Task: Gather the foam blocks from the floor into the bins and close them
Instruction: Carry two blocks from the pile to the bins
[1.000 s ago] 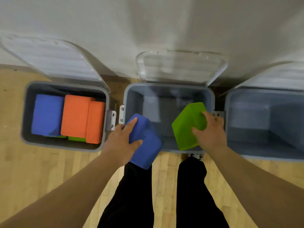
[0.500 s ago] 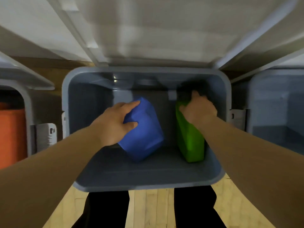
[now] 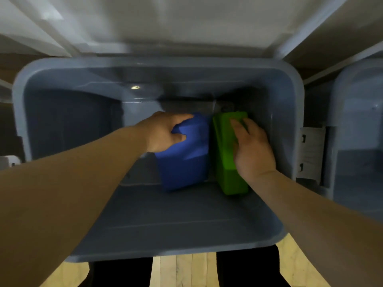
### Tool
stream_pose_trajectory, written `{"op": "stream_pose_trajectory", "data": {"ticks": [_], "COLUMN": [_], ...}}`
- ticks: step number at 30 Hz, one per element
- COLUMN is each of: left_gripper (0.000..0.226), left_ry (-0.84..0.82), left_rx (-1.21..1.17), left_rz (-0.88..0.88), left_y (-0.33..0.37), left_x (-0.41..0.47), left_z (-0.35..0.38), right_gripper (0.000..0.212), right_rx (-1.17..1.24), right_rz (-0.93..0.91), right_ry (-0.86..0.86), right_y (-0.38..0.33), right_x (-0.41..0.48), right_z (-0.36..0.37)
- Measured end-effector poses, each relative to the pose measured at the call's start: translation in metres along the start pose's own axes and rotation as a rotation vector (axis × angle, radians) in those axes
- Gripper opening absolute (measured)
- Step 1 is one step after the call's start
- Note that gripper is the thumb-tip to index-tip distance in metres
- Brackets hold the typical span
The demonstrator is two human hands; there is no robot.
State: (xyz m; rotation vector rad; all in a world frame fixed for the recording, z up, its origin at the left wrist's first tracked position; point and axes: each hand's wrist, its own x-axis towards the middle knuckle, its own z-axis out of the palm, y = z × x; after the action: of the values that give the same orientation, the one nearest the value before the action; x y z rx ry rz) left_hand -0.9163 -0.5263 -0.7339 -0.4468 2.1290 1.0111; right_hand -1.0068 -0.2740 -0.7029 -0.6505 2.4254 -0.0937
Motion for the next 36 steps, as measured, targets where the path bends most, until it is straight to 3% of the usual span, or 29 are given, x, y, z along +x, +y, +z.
{"op": "stream_pose_trajectory", "data": {"ticks": [5,8,11,14,18,22,26,36], "left_gripper": [0.065,0.061,0.068,0.084,0.086,0.088,0.089,0.091], "left_ry": [-0.120,-0.017,0.079,0.010,-0.013,-0.043,0.086,0.204], "left_rx": [-0.009,0.157,0.192,0.193,0.104,0.196,0.268,0.333], "left_rz": [0.005,0.001,-0.171,-0.249,-0.328,-0.337,-0.380,-0.228], "left_y": [0.012,0.016,0.006,0.010,0.039,0.075,0.128,0.202], "left_x": [0.036,0.047,0.038,0.009,-0.045,-0.122,-0.209,-0.420], "left_z": [0.011,0.027,0.046,0.075,0.096,0.087,0.045,-0.067], "right_gripper": [0.068,0.070,0.071,0.072,0.077,0.086,0.091,0.086], "right_rx": [0.025,-0.003,-0.038,-0.050,-0.019,-0.009,0.005,0.167], "right_rz": [-0.041,-0.039,-0.068,-0.057,-0.043,-0.003,0.069,0.309], "right_ry": [0.050,0.042,0.017,-0.065,-0.167,-0.274,-0.308,-0.182], "right_y": [0.006,0.008,0.007,0.006,-0.001,-0.012,-0.032,-0.112], "right_x": [0.002,0.001,-0.002,-0.007,-0.035,-0.082,-0.146,-0.346], "right_z": [0.006,0.005,0.005,0.000,-0.020,-0.062,-0.120,-0.255]}}
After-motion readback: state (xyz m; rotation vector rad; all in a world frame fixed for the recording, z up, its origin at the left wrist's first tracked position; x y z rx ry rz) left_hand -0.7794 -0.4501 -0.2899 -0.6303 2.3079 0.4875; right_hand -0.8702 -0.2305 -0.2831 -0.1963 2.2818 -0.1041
